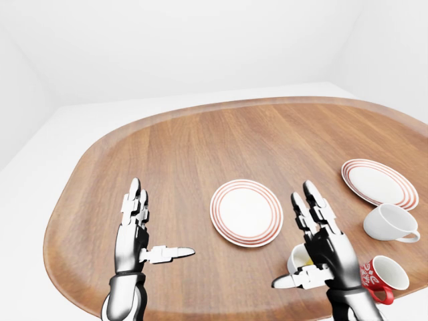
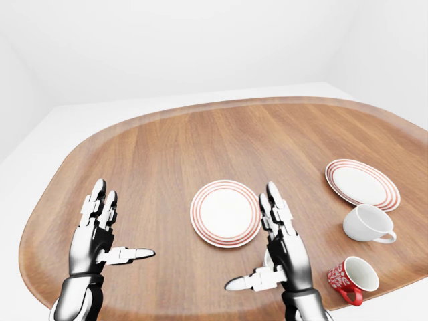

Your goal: Put the red mug on the left plate.

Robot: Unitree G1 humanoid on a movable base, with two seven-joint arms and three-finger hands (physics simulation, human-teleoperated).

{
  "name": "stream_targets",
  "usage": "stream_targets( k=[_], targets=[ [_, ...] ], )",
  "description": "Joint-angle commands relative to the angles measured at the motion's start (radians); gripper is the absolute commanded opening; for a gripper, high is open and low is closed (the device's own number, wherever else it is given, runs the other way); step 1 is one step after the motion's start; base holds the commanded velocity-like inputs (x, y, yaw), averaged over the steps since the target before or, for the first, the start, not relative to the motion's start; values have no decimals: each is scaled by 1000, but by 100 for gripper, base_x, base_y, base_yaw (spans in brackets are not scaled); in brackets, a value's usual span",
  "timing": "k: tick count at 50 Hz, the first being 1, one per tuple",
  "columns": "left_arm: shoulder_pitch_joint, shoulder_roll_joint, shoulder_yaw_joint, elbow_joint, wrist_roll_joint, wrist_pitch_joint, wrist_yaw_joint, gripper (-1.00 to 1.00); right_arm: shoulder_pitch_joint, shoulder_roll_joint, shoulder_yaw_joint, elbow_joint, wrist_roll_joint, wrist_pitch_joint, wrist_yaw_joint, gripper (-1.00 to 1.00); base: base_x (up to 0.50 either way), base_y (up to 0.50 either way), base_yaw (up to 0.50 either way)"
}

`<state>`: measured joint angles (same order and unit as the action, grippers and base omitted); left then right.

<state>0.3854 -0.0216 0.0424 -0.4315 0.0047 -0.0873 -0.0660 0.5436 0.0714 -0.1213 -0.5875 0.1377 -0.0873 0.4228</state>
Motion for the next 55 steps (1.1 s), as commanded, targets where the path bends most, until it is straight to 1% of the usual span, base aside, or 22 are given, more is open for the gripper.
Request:
stream_targets(
  k=[1, 2, 3, 4, 5, 8, 9, 10, 11, 13, 15, 16, 17, 18, 21, 23, 30, 33, 39, 43, 46, 55],
  targets=[
    [1, -1, 0, -1, 2, 0, -2, 100, -61, -5, -5, 21, -114, 0, -96, 100, 0, 0, 0],
    [-3, 0, 1, 2, 0, 0, -1, 100, -115, -9, -20, 38, -210, 8, -166, 100, 0, 0, 0],
    [-3, 0, 1, 2, 0, 0, -1, 100, -118, -11, -20, 38, -215, 12, -172, 100, 0, 0, 0],
    [-4, 0, 1, 2, 1, 0, -2, 100, -196, -23, -39, 50, -290, 120, -231, 100, 0, 0, 0],
    [-3, -1, 3, 2, 1, 0, 1, 100, -260, -40, -40, 64, -434, 175, -312, 100, 0, 0, 0],
    [6, -3, 10, -6, -11, 0, -4, 100, -359, -81, -22, 57, -724, 175, -441, 100, 0, 0, 0],
    [8, -4, 9, -10, -10, 0, -5, 100, -378, -96, -13, 40, -789, 175, -439, 100, 0, 0, 0],
    [5, -4, 5, -10, -3, 0, -3, 100, -394, -133, 0, 25, -848, 175, -404, 100, 0, 0, 0],
    [-1, -4, 0, -8, 6, 0, -1, 100, -418, -177, 6, 13, -909, 175, -329, 100, 0, 0, 0],
    [-7, -1, -2, -3, 7, 0, 2, 100, -445, -209, -7, 20, -1011, 175, -234, 100, 0, 0, 0],
    [-9, -1, -2, -3, 5, 0, 3, 100, -493, -215, -43, 45, -1145, 175, -188, 100, 0, 0, 0],
    [-8, -1, -7, -5, 11, 0, 5, 100, -529, -242, -67, 88, -1306, 175, -181, 100, 0, 0, 0],
    [-8, 0, -8, -5, 11, 0, 7, 100, -533, -235, -76, 91, -1321, 175, -176, 100, 0, 0, 0],
    [-9, 0, -13, -6, 17, 0, 9, 100, -534, -262, -92, 116, -1382, 175, -159, 100, 0, 0, 0],
    [-15, 4, -16, -3, 17, 0, 12, 100, -533, -285, -138, 143, -1394, 175, -79, 100, 0, 0, 0],
    [-16, 5, -17, -4, 16, 0, 14, 100, -525, -307, -175, 182, -1372, 175, 15, 100, 0, 0, 0],
    [-19, 7, -24, -8, 22, 0, 20, 100, -521, -355, -285, 256, -1340, 175, 187, 100, 0, 0, 0],
    [-11, 8, -21, -13, 15, 0, 18, 100, -523, -397, -336, 388, -1386, 175, 183, 100, 0, 0, 0],
    [-17, 6, -25, -14, 22, 0, 22, 100, -491, -431, -386, 489, -1331, 175, 193, 100, 0, 0, 0],
    [-16, 9, -26, -18, 22, 0, 23, 100, -473, -456, -435, 570, -1245, 175, 166, 100, 0, 0, 0],
    [-17, 8, -22, -17, 18, 0, 21, 100, -471, -501, -487, 669, -1144, 175, 143, 100, 0, 0, 0],
    [-31, 10, -31, -11, 27, 0, 26, 100, -460, -620, -529, 940, -960, 175, 44, 100, 0, 0, 0]
  ],
)
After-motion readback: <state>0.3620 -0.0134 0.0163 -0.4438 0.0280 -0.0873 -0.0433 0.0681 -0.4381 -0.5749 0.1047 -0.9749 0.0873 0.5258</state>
